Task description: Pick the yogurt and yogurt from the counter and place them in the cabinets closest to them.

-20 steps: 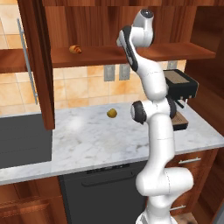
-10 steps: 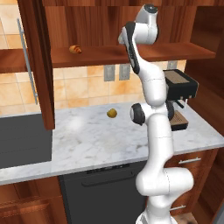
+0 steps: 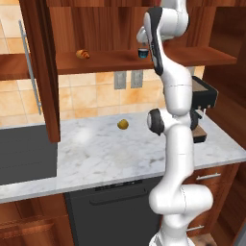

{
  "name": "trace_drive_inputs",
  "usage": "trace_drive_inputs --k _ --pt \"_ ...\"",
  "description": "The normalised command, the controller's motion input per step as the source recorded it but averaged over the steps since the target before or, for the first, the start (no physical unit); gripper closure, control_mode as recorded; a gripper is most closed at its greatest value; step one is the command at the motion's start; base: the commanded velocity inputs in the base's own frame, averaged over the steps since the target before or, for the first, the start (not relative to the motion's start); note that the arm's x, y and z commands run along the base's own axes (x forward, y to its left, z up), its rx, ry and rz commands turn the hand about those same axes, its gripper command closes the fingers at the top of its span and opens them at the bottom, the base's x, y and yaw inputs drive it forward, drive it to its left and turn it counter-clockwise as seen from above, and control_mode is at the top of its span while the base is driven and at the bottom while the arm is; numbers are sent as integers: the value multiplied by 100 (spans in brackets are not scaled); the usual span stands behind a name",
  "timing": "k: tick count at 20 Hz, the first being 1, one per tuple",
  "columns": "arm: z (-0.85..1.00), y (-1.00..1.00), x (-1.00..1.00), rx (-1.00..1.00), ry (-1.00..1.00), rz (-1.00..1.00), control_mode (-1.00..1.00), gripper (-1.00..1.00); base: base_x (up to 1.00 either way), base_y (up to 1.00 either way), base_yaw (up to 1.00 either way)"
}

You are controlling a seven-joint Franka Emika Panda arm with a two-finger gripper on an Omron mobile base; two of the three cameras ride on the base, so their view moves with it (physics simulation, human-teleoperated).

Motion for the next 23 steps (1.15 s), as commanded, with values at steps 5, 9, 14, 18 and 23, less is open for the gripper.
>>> trace_drive_inputs --k 5,9,14,18,23 --pt "16 -12 -100 0 1 5 -100 -100 0 0 0" --pt "2 -19 -100 0 0 5 -100 -100 0 0 0" --pt "-23 -26 -100 -2 -8 3 -100 -100 0 0 0" --pt "-76 -12 -100 -15 -18 1 -100 -100 0 0 0" --pt "-95 -17 -100 -16 -16 4 -100 -100 0 0 0"
